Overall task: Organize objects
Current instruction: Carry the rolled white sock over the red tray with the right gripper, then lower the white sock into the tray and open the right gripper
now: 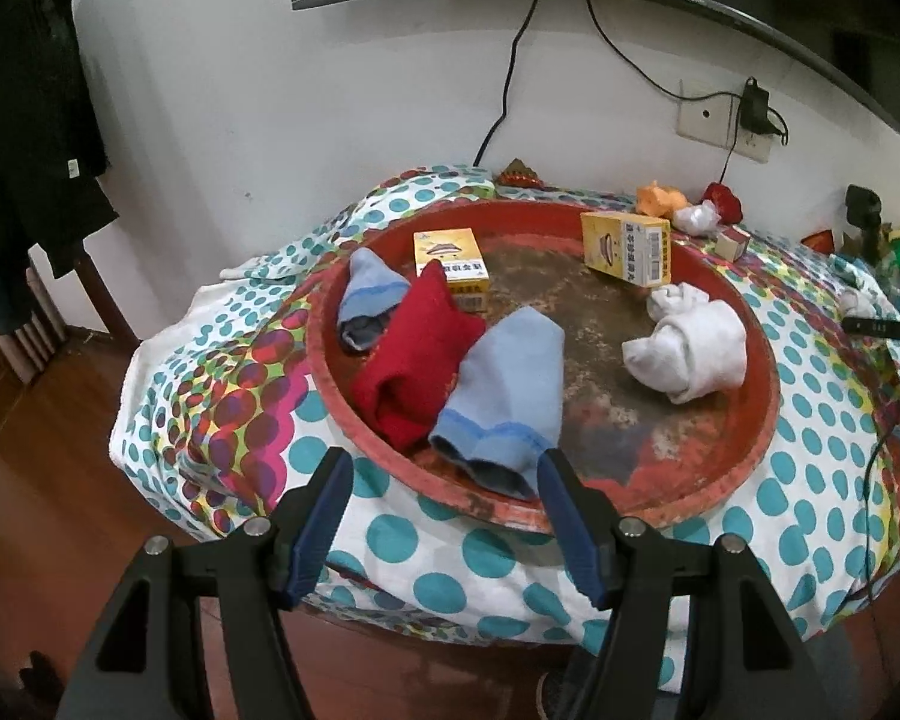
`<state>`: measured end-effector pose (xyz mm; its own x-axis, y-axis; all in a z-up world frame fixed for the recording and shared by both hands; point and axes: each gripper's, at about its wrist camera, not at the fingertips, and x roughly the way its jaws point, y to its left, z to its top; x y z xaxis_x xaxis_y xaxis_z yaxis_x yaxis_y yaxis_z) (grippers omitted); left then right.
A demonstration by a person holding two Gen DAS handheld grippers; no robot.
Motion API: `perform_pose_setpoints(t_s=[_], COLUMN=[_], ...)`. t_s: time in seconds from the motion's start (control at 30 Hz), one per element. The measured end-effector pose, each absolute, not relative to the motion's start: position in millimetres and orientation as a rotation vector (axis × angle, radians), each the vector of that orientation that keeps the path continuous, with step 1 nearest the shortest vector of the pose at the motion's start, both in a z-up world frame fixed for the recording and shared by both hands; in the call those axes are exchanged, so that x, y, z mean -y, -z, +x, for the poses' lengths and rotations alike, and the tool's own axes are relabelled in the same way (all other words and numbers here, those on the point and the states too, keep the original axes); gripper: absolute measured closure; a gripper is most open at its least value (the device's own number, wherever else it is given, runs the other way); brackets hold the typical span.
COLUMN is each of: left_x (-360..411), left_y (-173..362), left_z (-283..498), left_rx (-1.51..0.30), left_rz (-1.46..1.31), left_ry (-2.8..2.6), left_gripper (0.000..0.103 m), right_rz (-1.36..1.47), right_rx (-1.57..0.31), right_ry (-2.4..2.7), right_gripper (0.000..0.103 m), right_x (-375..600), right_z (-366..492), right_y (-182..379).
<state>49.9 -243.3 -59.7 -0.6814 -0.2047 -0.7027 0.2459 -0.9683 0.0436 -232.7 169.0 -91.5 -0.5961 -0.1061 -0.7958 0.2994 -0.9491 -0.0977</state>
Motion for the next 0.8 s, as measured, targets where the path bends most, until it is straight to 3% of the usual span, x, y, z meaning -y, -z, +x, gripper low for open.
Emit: perform_pose_setpoints(t_s=[0.27, 0.53, 0.8], left_x=[249.0, 255.6, 263.6], left_y=[63.4, 62.5, 63.0], left_z=[49.3, 51.1, 51.8], left_rx=[-0.150, -0.193, -0.223], left_rz=[1.137, 1.138, 1.136], left_ry=[2.673, 2.646, 2.613], left_gripper=[0.037, 0.037, 0.037], right_rz=[1.173, 1.056, 1.000], right_rx=[-0.247, -0.275, -0.343], right_ry=[2.494, 2.330, 2.139], right_gripper=[0.063, 0.063, 0.063], right_x=[-133.8, -54.5, 21.1], right_z=[-190.2, -133.7, -72.2], right_y=[58.3, 23.4, 22.3])
